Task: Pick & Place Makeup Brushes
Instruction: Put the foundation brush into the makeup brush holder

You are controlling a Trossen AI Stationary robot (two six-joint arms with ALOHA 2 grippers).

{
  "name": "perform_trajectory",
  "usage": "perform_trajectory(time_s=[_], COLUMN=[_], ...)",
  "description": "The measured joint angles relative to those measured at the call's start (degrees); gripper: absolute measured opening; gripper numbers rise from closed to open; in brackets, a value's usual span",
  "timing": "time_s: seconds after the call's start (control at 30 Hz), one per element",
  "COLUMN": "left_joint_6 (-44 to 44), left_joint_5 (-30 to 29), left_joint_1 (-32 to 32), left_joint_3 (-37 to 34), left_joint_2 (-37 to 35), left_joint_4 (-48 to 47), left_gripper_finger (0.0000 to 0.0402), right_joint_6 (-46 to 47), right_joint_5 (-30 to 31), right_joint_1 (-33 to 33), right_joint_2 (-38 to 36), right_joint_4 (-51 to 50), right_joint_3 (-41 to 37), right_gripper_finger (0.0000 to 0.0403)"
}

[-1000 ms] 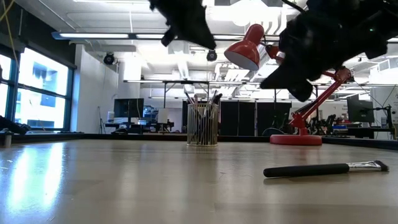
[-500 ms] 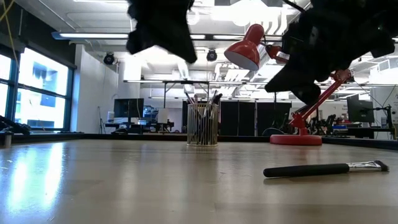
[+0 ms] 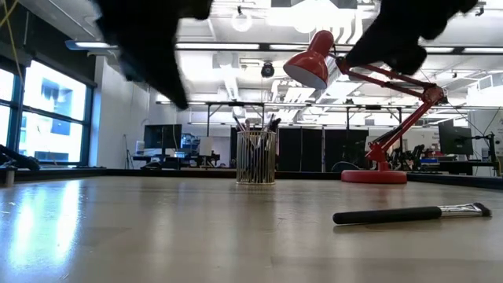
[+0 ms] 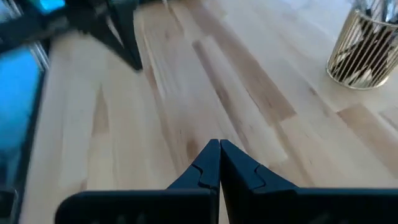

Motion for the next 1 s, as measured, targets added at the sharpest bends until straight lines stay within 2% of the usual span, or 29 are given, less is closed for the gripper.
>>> perform_trajectory(time_s=[0.1,0.27,0.43,0.63,0.83,1.0], left_joint_6=[-0.2,1.0,4.0,4.8,4.8,4.8], left_joint_5=[-0.1,0.6,3.1,6.3,5.7,3.7], left_joint_1=[-1.5,-2.2,-2.0,-2.0,-2.0,-2.0], left_joint_3=[-2.8,-5.0,-5.1,-5.1,-5.1,-5.1], left_joint_2=[-1.1,-3.5,-3.8,-3.8,-3.8,-3.8], left_joint_4=[0.3,1.2,2.1,2.5,3.7,9.6], left_gripper_finger=[0.0001,0.0000,0.0000,0.0000,0.0000,0.0000], right_joint_6=[1.5,2.1,3.8,4.1,3.5,-0.2], right_joint_5=[-2.3,-12.9,-18.1,-21.3,-21.0,-21.7], right_joint_1=[1.0,0.9,1.5,3.7,6.5,7.7], right_joint_2=[5.6,17.4,25.7,29.8,30.0,30.0], right_joint_4=[-12.5,-34.2,-48.9,-49.6,-44.0,-38.9], right_joint_3=[9.3,24.1,32.5,32.8,26.8,21.5], right_gripper_finger=[0.0000,0.0000,0.0001,0.0032,0.0089,0.0123])
